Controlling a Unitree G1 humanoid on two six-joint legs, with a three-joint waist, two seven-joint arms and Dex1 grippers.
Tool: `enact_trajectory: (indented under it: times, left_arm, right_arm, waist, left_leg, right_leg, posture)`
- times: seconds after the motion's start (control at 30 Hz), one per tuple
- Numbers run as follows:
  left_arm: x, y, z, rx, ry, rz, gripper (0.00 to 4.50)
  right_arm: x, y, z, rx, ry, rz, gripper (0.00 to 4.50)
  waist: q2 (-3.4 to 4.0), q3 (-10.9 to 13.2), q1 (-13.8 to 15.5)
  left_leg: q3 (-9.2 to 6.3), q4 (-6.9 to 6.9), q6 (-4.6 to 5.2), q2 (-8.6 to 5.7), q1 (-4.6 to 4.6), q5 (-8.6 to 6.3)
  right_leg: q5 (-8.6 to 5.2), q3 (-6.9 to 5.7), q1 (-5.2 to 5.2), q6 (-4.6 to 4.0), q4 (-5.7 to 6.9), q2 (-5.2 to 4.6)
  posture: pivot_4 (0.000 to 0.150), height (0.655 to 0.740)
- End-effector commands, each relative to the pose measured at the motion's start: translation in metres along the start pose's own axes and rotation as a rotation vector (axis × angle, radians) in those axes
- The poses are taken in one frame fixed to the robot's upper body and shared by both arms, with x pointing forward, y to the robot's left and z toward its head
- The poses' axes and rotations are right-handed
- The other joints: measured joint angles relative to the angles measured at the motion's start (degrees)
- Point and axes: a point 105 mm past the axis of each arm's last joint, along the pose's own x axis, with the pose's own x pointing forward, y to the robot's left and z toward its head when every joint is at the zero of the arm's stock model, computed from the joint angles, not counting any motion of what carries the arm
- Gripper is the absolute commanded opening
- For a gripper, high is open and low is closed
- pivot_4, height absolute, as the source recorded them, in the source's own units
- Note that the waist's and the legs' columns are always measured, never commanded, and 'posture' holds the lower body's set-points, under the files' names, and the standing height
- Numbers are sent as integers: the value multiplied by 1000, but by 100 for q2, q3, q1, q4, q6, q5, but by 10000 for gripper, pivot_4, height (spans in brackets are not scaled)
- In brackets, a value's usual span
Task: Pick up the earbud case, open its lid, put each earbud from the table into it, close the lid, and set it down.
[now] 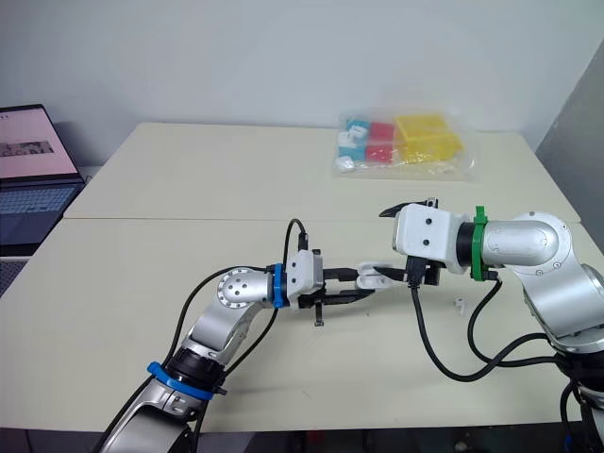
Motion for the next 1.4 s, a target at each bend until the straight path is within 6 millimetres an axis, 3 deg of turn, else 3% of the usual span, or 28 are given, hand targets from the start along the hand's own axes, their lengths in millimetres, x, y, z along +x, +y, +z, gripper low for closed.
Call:
enact_trajectory:
  times: [0.03, 0.17, 0.43, 0.5, 0.63, 0.87, 1.0, 1.4]
  left_arm:
    - [1, 2, 10, 28, -29, 9, 8013]
    - [0, 11, 8, -22, -33, 69, 8013]
    - [-16, 29, 8, -83, -74, 246, 8013]
    - [-19, 31, 9, -89, -90, 282, 8013]
    - [-28, 34, 6, -57, -88, 365, 8013]
    - [-27, 23, 2, -51, -72, 332, 8013]
    - [-23, 16, 2, -42, -70, 304, 8013]
    - [-22, 12, 4, -23, -60, 279, 8013]
  right_arm:
    - [-10, 1, 10, 1, -27, 21, 43055]
    - [-17, 7, 12, 49, -37, 61, 43055]
    - [-54, -9, -2, 240, 25, -58, 43055]
    - [-62, -8, -7, 301, 51, -90, 43055]
    - [-74, 11, -36, 510, 169, -170, 43055]
    - [-72, 45, -95, 778, 436, -406, 43055]
    - [-65, 55, -117, 889, 481, -521, 43055]
    - [-52, 70, -150, 1079, 512, -712, 43055]
  waist:
    - [0, 0, 2]
    - [0, 0, 4]
    - [0, 0, 4]
    - [0, 0, 13]
    - [-1, -1, 51]
    - [0, -2, 46]
    - [4, -5, 24]
    - [6, -5, -1]
  left_leg:
    - [-1, 0, 0, 0, 0, 0]
    - [-2, 0, 0, 1, -2, 0]
    - [-2, 0, 0, 3, 0, 0]
    - [-3, -1, 0, 2, 0, 0]
    - [-6, -1, 0, 4, -3, 0]
    - [-1, 5, 1, 1, 2, 1]
    - [1, 4, 1, 0, 10, 1]
    - [-3, 0, 1, 0, 7, 1]
  right_leg:
    - [0, 0, 0, 0, 0, 0]
    - [0, 0, 1, 0, -2, -2]
    - [0, 0, 2, 0, -1, -7]
    - [0, -1, 4, 0, -2, -7]
    - [0, -2, 5, 0, -3, -14]
    - [7, 1, 10, 13, -1, -16]
    - [7, 4, 19, 13, -4, -15]
    - [6, 1, 18, 14, -9, -9]
  posture:
    - [1500, 7400]
    - [1500, 7400]
    - [1500, 7400]
    - [1500, 7400]
    - [1500, 7400]
    - [1500, 7400]
    - [1500, 7400]
    - [1500, 7400]
